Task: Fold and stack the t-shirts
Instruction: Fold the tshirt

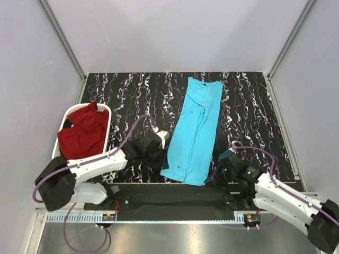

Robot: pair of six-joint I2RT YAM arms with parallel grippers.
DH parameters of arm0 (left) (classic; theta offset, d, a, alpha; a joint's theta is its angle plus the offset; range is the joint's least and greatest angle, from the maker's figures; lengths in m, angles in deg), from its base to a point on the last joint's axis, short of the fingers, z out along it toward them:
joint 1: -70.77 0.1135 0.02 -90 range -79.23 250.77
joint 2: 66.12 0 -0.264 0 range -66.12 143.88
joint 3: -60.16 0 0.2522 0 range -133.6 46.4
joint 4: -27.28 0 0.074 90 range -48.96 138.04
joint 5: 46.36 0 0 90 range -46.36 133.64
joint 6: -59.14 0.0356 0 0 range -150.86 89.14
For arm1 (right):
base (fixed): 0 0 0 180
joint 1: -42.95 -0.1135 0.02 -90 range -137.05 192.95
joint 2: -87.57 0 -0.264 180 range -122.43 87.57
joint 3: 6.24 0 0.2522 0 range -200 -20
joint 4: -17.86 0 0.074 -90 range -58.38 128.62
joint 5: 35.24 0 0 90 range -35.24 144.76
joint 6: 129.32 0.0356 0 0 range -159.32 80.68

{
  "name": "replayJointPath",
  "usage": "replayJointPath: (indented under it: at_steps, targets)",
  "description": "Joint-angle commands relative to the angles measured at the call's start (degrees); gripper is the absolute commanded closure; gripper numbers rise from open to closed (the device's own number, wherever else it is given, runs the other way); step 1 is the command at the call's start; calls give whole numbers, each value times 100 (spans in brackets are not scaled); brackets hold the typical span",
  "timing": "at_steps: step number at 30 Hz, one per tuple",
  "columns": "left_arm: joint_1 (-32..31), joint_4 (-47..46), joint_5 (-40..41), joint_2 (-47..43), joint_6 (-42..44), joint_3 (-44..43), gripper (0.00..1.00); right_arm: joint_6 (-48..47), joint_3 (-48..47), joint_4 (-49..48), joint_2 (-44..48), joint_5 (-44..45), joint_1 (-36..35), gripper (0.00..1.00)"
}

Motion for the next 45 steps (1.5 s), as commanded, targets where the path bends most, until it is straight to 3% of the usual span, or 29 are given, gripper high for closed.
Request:
replayJointPath:
  at_steps: [1,16,23,27,31,37,43,45]
  targets:
    - [88,-3,-93,-34,34,459,66,-88,-284,62,67,84,-72,100]
    - [334,-821,-260,344,-248,1058,62,-80,-249,141,287,66,-72,100]
    - [343,-830,-480,161,-380,1111,76,-80,-372,299,261,127,-63,100]
    - [325,-909,-533,81,-573,1190,98,-115,-512,458,200,303,-72,100]
    - [308,-1006,-717,28,-652,1112,100,-132,-749,466,59,435,-72,100]
    - [413,-786,-883,448,-495,339,100,-465,-1452,458,-538,945,-72,100]
    - [869,-435,-1165,1511,-55,-821,100,-1405,-2357,475,-2022,1665,94,100]
    - [1133,-329,-1288,1776,67,-1320,100,-1931,-2760,458,-2664,1771,445,100]
